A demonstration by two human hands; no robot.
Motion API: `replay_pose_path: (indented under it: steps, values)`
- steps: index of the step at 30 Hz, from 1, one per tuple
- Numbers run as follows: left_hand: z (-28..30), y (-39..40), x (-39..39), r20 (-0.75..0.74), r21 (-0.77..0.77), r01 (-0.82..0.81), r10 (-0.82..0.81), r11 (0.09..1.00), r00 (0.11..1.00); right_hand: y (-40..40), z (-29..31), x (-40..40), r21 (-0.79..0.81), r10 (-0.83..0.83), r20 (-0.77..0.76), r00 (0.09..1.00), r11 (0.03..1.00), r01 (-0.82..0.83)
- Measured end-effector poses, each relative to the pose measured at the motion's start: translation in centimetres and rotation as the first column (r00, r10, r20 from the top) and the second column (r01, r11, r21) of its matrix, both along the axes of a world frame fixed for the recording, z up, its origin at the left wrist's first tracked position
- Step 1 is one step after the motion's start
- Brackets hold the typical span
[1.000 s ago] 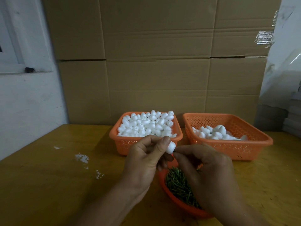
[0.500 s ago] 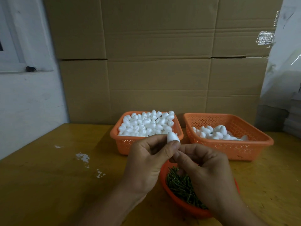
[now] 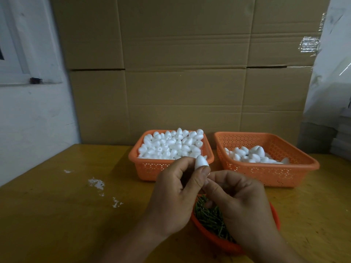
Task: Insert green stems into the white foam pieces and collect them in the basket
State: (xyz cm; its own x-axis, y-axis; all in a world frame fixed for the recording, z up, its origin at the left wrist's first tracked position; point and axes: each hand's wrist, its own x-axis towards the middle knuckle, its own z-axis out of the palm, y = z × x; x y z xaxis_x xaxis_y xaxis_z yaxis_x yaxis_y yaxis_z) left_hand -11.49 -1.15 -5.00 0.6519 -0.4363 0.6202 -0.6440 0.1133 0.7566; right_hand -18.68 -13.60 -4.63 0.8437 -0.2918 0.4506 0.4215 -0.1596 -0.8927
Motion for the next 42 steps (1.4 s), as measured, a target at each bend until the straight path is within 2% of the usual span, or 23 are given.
replay_pose_path:
  steps: [10,19,25,30,34,38,42]
  values:
    - [-0.4,-0.3,0.0,0.007,0.001,-0.033,0.033,0.999,0.999,0.0,-0.1,0.2,0.038,0.003,0.019,1.0,0.999,-0.004]
    - [-0.5,-0.1,0.3,-0.09,0.004,0.043,-0.043,0.999,0.995,-0.8,0.3,0.6,0.018,-0.036,0.001,0.999,0.999,0.036]
    - [-1.2,-0.3,0.4,-0.076,0.043,-0.075,0.078,0.996,0.994,-4.9,0.9,3.1,0.009,-0.267,-0.054,0.962,0.963,0.268]
    - [-1.5,-0.4,0.5,-0.04,0.103,-0.113,0.117,0.988,0.992,-10.0,0.5,6.2,-0.084,-0.486,-0.152,0.861,0.874,0.478]
    - [-1.8,-0.5,0.6,-0.041,0.106,-0.101,0.106,0.989,0.994,-14.2,0.7,8.1,-0.359,-0.686,-0.179,0.705,0.713,0.603]
    - [-1.9,-0.5,0.7,-0.036,0.114,-0.094,0.099,0.989,0.994,-16.7,1.1,9.0,-0.622,-0.799,-0.192,0.571,0.548,0.559]
    - [-2.0,-0.3,0.8,-0.016,0.114,-0.095,0.097,0.989,0.995,-17.7,1.3,9.6,-0.713,-0.849,-0.245,0.469,0.485,0.506]
